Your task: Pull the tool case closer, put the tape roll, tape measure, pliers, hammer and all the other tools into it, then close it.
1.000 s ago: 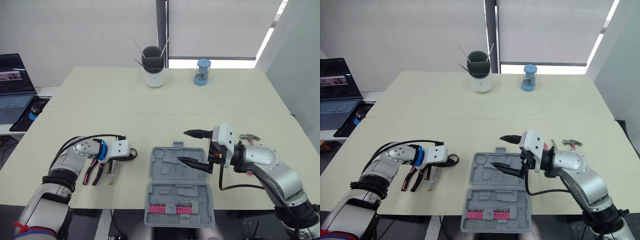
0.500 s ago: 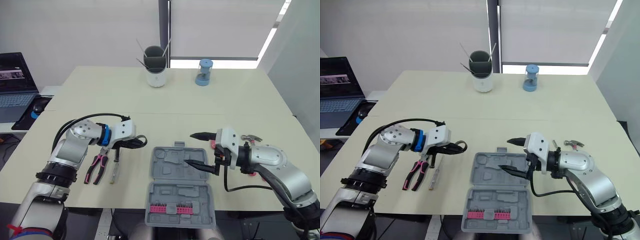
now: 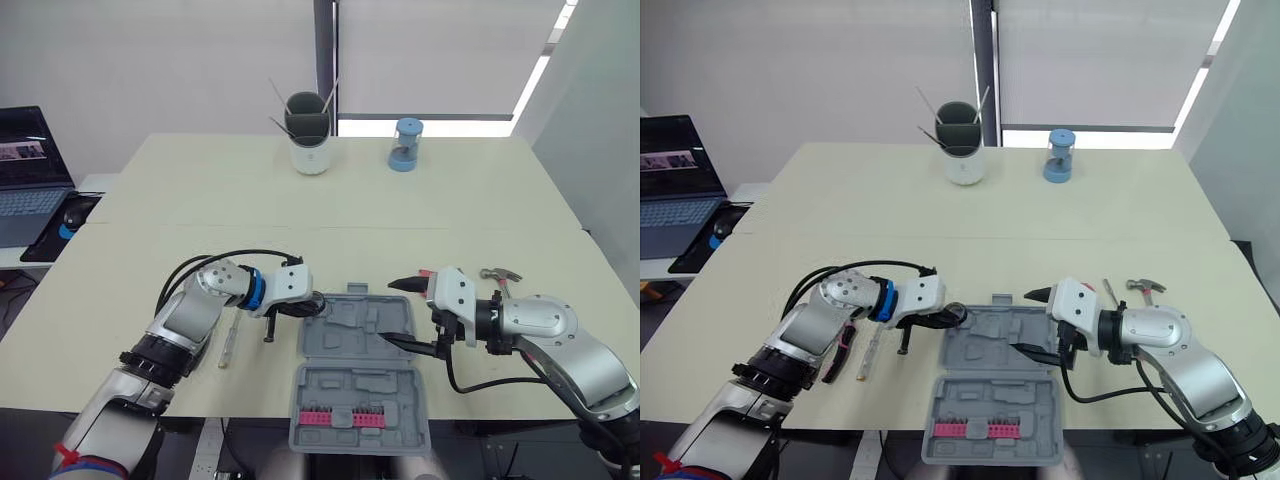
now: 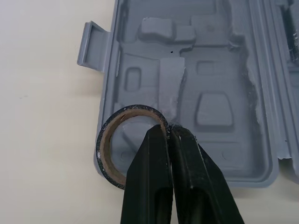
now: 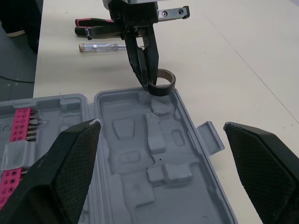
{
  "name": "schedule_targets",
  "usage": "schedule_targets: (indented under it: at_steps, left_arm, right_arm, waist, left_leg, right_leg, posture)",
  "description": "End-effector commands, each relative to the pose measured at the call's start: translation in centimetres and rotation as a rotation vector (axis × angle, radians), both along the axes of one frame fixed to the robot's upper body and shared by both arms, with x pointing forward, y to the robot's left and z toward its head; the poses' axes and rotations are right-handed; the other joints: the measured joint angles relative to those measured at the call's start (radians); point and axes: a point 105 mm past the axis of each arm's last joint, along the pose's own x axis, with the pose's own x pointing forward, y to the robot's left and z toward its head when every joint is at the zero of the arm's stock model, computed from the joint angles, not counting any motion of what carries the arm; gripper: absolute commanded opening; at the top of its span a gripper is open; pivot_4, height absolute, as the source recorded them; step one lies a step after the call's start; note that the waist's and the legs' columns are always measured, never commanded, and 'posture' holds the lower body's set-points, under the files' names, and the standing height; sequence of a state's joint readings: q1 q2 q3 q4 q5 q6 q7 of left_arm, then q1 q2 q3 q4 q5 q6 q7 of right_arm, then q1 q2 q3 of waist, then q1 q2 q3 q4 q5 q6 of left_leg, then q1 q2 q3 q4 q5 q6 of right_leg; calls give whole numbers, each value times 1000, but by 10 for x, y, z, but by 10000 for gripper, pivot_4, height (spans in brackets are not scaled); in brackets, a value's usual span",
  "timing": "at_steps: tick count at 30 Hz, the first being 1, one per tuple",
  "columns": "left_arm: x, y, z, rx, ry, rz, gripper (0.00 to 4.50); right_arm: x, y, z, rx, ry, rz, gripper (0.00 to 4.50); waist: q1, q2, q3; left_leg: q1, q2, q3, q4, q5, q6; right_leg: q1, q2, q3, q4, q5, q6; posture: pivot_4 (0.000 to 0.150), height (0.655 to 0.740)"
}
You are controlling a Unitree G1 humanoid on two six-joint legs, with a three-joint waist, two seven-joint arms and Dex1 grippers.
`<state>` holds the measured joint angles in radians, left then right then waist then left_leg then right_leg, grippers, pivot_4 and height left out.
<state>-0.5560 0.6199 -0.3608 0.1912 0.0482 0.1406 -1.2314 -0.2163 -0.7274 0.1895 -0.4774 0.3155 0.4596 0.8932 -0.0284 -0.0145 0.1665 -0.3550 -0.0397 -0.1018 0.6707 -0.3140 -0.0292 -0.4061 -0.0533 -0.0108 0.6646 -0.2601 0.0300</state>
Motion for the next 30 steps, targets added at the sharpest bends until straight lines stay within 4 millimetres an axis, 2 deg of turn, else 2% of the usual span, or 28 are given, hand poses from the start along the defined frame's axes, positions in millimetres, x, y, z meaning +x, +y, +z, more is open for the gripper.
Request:
schedule_targets:
  at_steps: [1,9,30]
  left_arm:
    - [4,-5,1,0,-34,-12,357]
    - [12,-10,-4,6,-39,-13,357]
    - [14,-14,-18,29,-41,-17,357]
  right_arm:
    - [-3,6,11,20,-42,23,45000]
    - [-2,8,14,21,-44,21,45000]
    - [-4,8,17,28,-47,4,45000]
  waist:
    - [0,0,0]
    - [0,0,0]
    - [1,0,0]
  left_leg:
    - [0,0,0,0,0,0]
    - [-2,0,-2,5,0,0]
    - [-5,-1,-4,7,0,0]
  right_leg:
    - [0,0,0,0,0,0]
    - [0,0,-1,1,0,0]
    - [0,0,-1,1,1,2]
  posture:
    - [1500,7400]
    - [1500,7400]
    - [1500,7400]
